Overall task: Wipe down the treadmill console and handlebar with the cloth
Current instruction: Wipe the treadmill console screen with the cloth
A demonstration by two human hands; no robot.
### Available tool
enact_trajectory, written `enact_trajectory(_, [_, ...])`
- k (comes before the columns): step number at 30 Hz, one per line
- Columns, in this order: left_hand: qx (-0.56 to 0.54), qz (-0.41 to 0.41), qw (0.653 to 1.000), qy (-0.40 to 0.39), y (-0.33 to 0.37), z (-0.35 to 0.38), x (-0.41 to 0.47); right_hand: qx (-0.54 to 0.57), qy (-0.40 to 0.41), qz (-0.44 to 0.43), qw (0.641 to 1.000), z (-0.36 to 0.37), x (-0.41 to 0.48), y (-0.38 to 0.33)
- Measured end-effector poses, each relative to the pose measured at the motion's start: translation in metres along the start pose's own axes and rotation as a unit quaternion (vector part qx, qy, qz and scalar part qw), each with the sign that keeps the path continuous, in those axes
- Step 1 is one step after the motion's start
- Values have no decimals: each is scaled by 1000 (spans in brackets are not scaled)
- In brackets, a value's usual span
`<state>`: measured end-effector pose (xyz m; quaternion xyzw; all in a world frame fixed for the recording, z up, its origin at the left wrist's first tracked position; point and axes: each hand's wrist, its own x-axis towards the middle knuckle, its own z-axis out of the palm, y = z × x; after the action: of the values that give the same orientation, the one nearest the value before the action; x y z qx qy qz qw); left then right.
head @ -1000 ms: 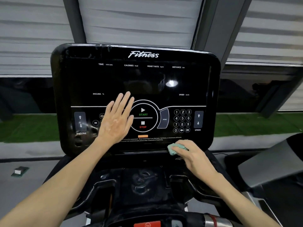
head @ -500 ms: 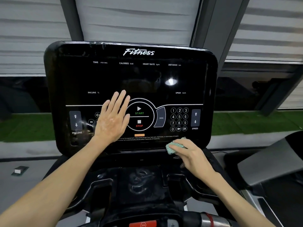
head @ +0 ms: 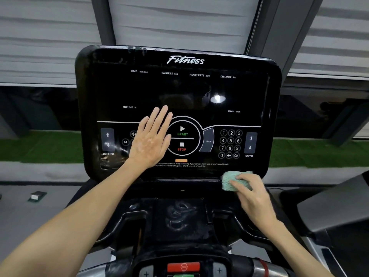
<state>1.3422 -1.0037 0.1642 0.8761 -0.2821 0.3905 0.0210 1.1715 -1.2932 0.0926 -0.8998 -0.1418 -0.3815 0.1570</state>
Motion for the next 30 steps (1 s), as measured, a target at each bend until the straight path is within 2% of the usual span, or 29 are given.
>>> enact_trajectory(6, [-1,5,1000,-6,-2,0,0,56,-67,-127,988,58,42,-69])
enact_trajectory(11, [6,9,1000,-10,-3,0,0,48,-99,-212,971,95,67,-127])
enact_trajectory(14, [1,9,1000,-8,-4,0,-1,15,-117,-219,968,88,67,-123])
enact_trajectory(17, [-2,6,1000,-2,-3,1,-1,-9,-104,-193,976,60,47,-82])
enact_trajectory(20, [-3,4,1000,2,-2,2,-1,-34,-98,-140,985,26,22,-34])
enact_trajectory(23, [-3,3,1000,3,-2,3,0,-56,-126,-100,985,11,15,-21])
enact_trajectory(30, [-9,8,1000,-5,-2,0,0,-2,-126,-242,962,72,63,-104])
